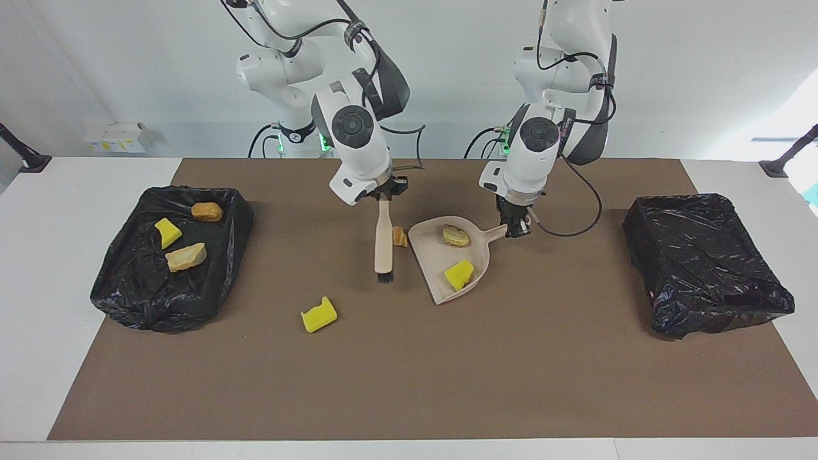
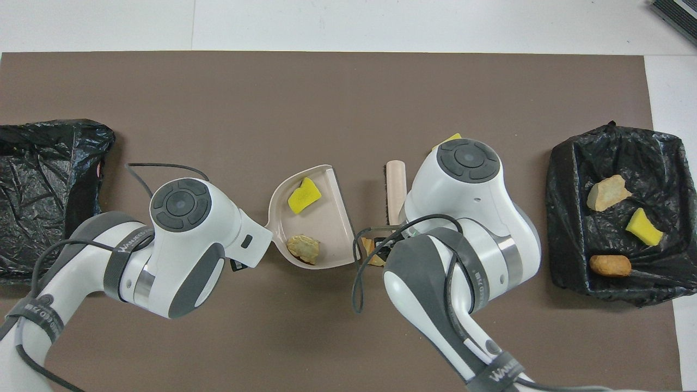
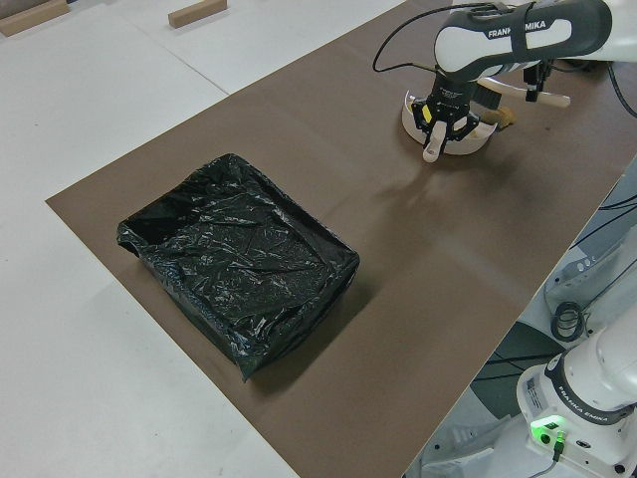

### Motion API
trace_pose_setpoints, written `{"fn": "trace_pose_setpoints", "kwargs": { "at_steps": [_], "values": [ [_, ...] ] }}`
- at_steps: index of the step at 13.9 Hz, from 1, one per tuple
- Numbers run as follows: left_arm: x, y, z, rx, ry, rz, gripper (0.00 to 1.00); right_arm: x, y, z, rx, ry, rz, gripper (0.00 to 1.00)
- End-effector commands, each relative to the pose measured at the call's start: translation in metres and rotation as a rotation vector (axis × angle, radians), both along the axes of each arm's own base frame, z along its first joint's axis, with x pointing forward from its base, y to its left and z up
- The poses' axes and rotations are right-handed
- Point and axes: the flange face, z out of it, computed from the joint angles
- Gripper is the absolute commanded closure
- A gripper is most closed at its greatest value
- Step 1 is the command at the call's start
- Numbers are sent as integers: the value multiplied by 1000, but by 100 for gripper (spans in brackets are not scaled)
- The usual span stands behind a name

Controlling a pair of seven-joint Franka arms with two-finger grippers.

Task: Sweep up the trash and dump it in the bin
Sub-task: 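Sweep the trash pieces into the dustpan with the right gripper's brush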

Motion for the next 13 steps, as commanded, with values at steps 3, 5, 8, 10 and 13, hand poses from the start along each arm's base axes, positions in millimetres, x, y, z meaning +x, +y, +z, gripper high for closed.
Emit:
{"fn": "trace_pose_setpoints", "kwargs": {
  "at_steps": [3,5,8,10,13],
  "values": [
    [-14,9,-5,57,17,-213,100,32,-77,-6,-182,-50,115,100],
    [-16,8,-4,63,15,-217,100,51,-114,-14,-239,-61,159,100],
    [-21,10,-6,65,17,-208,100,75,-131,-43,-303,-47,261,100],
    [-25,10,-7,68,14,-162,100,90,-128,-54,-271,-46,330,100],
    [-27,10,-9,74,15,-118,100,81,-103,-57,-201,-38,385,100]
  ]
}}
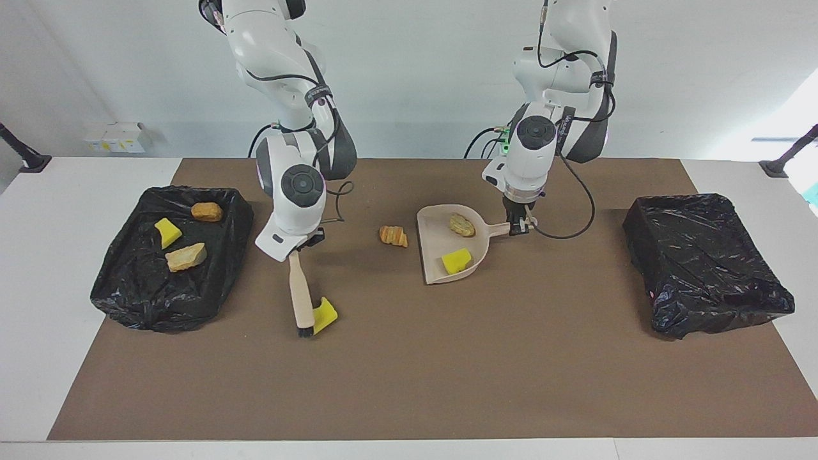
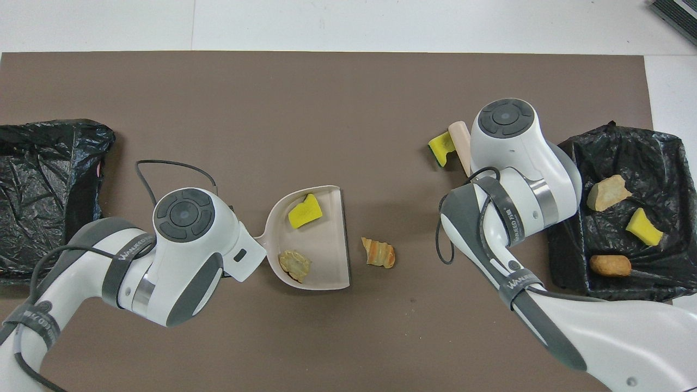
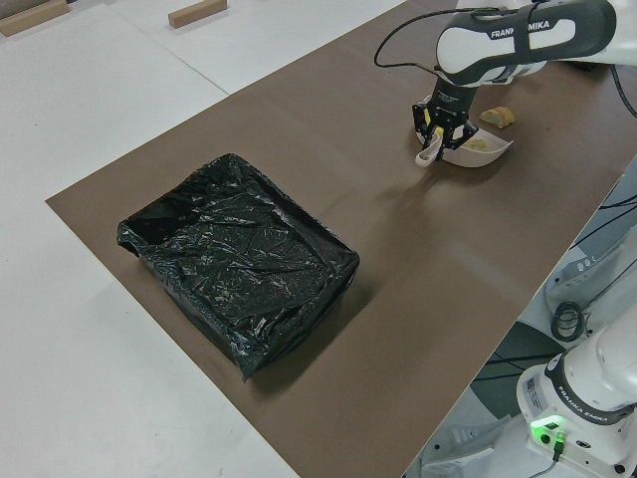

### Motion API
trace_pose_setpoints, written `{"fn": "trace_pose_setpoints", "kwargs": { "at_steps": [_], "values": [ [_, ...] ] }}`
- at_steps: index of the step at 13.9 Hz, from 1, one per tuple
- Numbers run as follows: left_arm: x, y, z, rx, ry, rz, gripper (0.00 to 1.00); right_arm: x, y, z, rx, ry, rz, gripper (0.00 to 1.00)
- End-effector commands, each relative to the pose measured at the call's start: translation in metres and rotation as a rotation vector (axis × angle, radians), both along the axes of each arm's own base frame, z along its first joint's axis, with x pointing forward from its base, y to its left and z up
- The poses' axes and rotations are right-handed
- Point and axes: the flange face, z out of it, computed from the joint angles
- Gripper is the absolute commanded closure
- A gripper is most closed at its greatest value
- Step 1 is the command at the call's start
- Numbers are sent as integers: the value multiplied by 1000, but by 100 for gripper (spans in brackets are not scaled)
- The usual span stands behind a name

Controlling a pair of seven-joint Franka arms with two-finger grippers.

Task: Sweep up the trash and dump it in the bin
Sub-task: 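Sweep the trash pieces into the dustpan with the right gripper's brush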

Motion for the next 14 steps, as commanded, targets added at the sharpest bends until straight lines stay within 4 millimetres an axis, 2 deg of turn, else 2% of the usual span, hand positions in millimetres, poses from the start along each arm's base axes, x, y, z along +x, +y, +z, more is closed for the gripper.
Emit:
{"fn": "trace_pose_setpoints", "kwargs": {
  "at_steps": [1,3,6,7,9,13,14],
  "values": [
    [-16,4,-4,38,-1,96,100,-8,26,4,72,40,74,100],
    [-17,2,-3,47,-13,201,100,-23,46,1,147,77,88,100],
    [-17,3,-4,48,-13,211,100,-53,85,0,212,101,67,100],
    [-17,3,-4,48,-13,213,100,-58,87,-2,222,111,49,100],
    [-17,3,-4,48,-13,213,100,-76,109,0,250,127,16,100],
    [-16,3,-4,46,-15,212,100,-98,146,2,370,133,-63,100],
    [-16,4,-4,46,-15,214,100,-105,162,4,410,143,-71,100]
  ]
}}
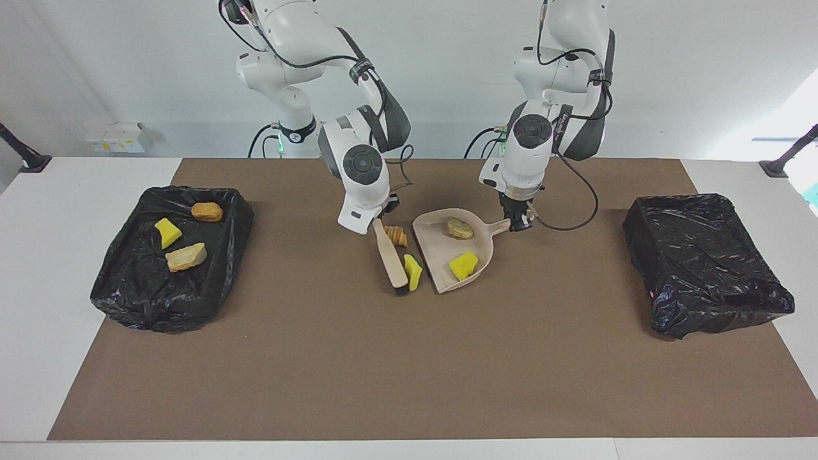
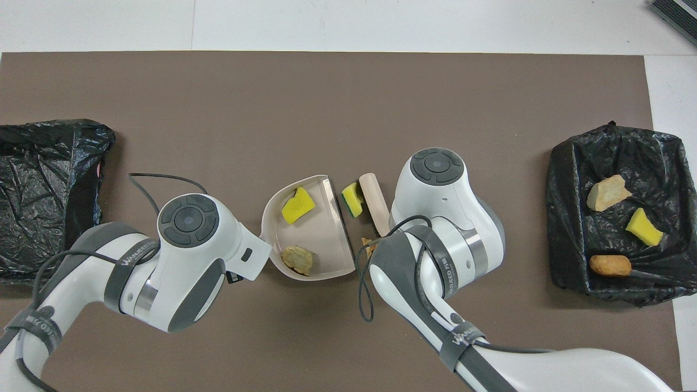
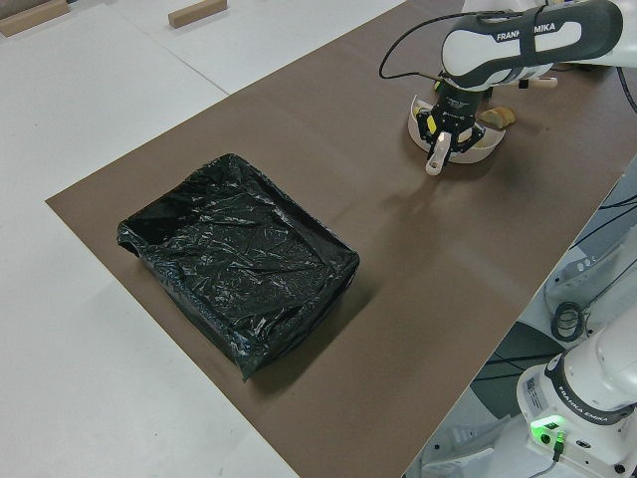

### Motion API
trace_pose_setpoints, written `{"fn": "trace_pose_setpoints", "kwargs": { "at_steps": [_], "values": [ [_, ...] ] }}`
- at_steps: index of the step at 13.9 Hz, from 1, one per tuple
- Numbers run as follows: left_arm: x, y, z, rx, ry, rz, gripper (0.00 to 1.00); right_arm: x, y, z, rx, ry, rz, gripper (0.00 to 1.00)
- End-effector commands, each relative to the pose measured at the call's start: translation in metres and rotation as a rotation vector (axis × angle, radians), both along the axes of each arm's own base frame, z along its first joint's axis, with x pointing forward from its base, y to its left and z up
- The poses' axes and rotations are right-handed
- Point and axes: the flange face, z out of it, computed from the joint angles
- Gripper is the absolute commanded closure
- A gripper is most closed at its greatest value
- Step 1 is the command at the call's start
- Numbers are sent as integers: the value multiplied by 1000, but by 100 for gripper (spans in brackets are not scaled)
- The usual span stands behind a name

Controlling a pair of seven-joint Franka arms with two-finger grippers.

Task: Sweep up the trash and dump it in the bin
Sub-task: 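Sweep the trash pieces into the dustpan with the right gripper's brush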

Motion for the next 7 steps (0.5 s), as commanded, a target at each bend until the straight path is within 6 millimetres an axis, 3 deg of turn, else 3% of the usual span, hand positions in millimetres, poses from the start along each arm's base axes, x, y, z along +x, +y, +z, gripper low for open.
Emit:
{"fn": "trace_pose_setpoints", "kwargs": {
  "at_steps": [1,4,7],
  "values": [
    [-7,6,-2,21,-9,21,100,-18,23,10,95,4,-56,100],
    [-7,6,-2,20,-11,22,100,-24,44,20,181,40,-115,100],
    [-8,6,-2,21,-5,9,100,-22,37,50,198,20,-135,100]
  ]
}}
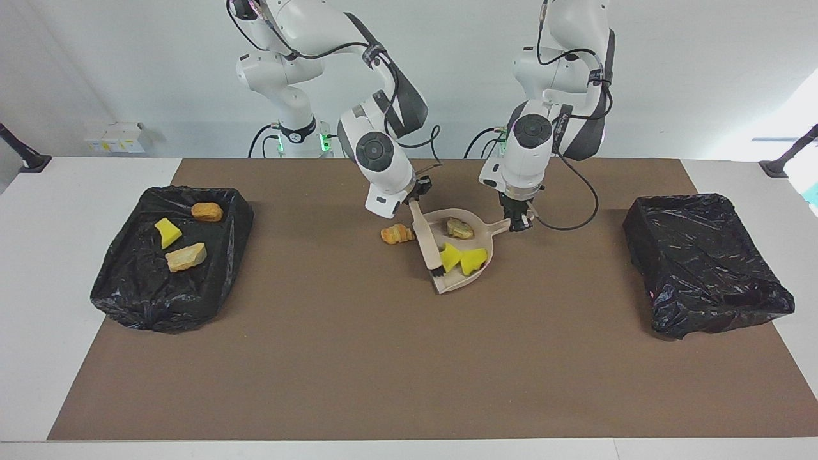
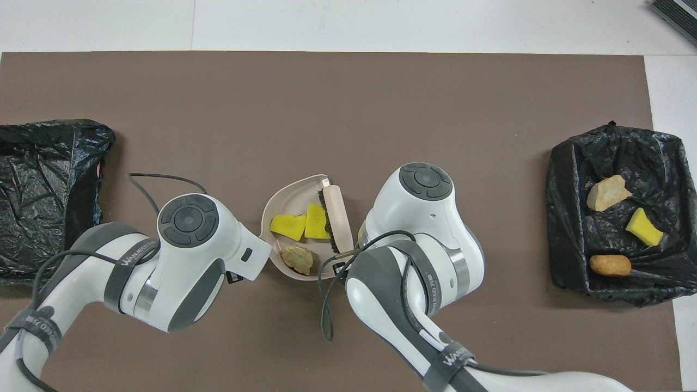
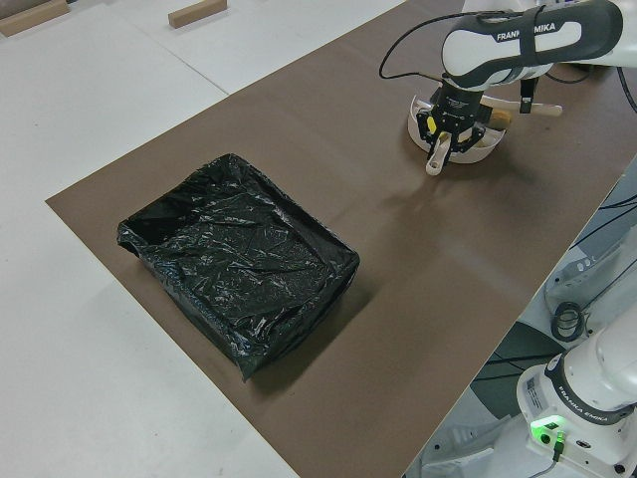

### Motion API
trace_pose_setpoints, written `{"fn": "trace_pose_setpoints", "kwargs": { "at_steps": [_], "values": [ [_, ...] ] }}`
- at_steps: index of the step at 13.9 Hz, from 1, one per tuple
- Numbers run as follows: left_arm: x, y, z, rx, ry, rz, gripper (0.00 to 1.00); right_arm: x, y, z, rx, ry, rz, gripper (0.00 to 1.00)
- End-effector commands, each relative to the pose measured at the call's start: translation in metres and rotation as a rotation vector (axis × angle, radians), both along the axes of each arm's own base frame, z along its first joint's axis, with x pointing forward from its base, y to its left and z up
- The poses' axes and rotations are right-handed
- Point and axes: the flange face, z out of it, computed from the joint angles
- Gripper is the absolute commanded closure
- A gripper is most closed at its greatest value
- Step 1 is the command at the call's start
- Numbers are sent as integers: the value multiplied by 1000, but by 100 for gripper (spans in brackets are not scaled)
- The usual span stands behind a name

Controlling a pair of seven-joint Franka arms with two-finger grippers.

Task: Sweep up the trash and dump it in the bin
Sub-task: 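Sweep the trash pieces into the dustpan with the right gripper's brush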

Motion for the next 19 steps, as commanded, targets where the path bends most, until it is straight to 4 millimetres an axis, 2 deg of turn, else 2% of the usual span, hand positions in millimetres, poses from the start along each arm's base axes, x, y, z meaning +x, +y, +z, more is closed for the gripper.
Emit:
{"fn": "trace_pose_setpoints", "kwargs": {
  "at_steps": [1,3,5,6,8,9,12,14,17,19],
  "values": [
    [-7,7,-2,19,-1,-20,100,-1,-19,35,12,7,-67,100],
    [-8,7,-3,15,8,-91,100,-2,-39,44,-46,65,-138,100],
    [-7,4,2,44,6,-122,100,-10,-48,40,-157,112,-270,100],
    [-13,-3,3,94,13,-171,100,-17,-52,37,-206,130,-338,100],
    [-29,-16,10,162,47,-213,100,-43,-54,29,-273,157,-417,100],
    [-35,-15,12,190,71,-181,100,-56,-57,23,-313,169,-475,100],
    [-40,-22,14,193,40,-112,100,-113,-43,4,-364,112,-568,100],
    [-41,-21,13,191,39,-109,100,-113,-40,-10,-355,98,-563,100],
    [-39,-20,12,181,28,-107,100,-95,-38,-29,-257,43,-397,100],
    [-37,-18,12,179,23,-89,100,-84,-30,-25,-199,16,-284,100]
  ]
}}
